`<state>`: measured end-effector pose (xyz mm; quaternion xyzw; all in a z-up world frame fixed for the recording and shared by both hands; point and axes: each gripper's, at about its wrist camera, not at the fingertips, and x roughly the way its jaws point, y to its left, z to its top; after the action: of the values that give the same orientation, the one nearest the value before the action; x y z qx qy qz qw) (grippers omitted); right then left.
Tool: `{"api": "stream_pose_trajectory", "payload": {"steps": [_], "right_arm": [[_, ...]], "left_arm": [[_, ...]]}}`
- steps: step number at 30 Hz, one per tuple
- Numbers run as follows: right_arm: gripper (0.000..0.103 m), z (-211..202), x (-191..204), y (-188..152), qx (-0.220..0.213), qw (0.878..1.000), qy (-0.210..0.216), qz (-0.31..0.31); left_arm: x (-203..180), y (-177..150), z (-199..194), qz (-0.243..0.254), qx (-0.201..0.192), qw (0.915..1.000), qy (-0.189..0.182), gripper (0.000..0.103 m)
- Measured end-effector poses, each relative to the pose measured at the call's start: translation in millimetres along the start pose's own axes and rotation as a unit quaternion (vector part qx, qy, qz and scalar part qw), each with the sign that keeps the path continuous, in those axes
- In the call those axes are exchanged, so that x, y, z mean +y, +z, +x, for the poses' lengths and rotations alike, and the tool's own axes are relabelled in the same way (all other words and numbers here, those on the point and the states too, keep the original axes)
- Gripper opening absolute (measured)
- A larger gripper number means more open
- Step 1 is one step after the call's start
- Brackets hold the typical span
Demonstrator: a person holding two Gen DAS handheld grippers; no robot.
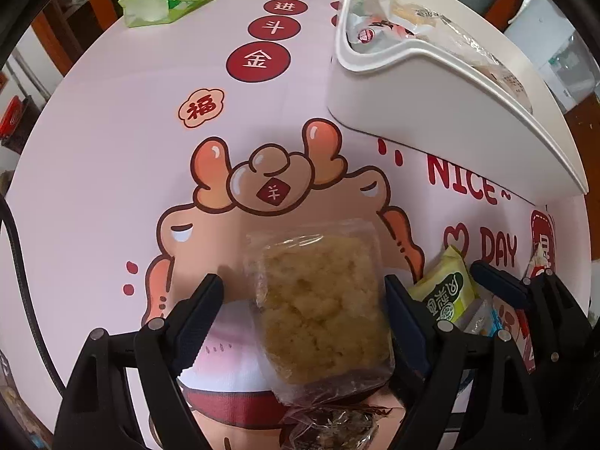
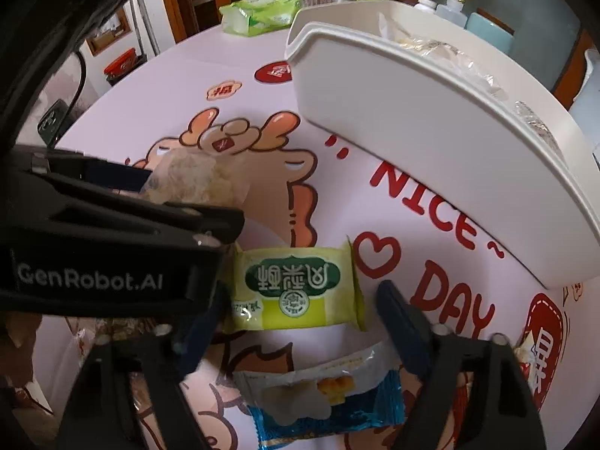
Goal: Organize snacks
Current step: 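Grasp the clear crumb-filled bag with the left tool while the right tool grasps the green-labelled pack, then carry both packs over the white tray and open both tools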
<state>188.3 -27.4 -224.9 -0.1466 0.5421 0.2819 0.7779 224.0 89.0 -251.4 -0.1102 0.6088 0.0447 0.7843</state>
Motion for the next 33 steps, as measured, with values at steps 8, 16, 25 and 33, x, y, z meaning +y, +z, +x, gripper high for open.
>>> {"api": "stream_pose_trajectory", "payload": {"steps": [8,16,25,33], "right_arm": [[0.055,-3,-7,-1,-0.008,1.000,0.004,0.025],[0.054,-11,-9,-8,-0.008,0.999,0.016,0.050],[0.054,-45,-11,-10,-0.038,0.995,0.021,0.088],[0.054,-99,-19,1,-0.097,0.989,0.000,0.110]], "left_arm": [[5,-13,-7,-0.001,-0.016,0.9998,0.011,0.069],[12,-18,-15,-0.002,-0.021,0.9998,0.000,0.056],[13,-15,-45,0.012,-0.043,0.9990,-0.002,0.056],[-7,-9,-99,0.055,-0.084,0.9949,-0.011,0.056]]}}
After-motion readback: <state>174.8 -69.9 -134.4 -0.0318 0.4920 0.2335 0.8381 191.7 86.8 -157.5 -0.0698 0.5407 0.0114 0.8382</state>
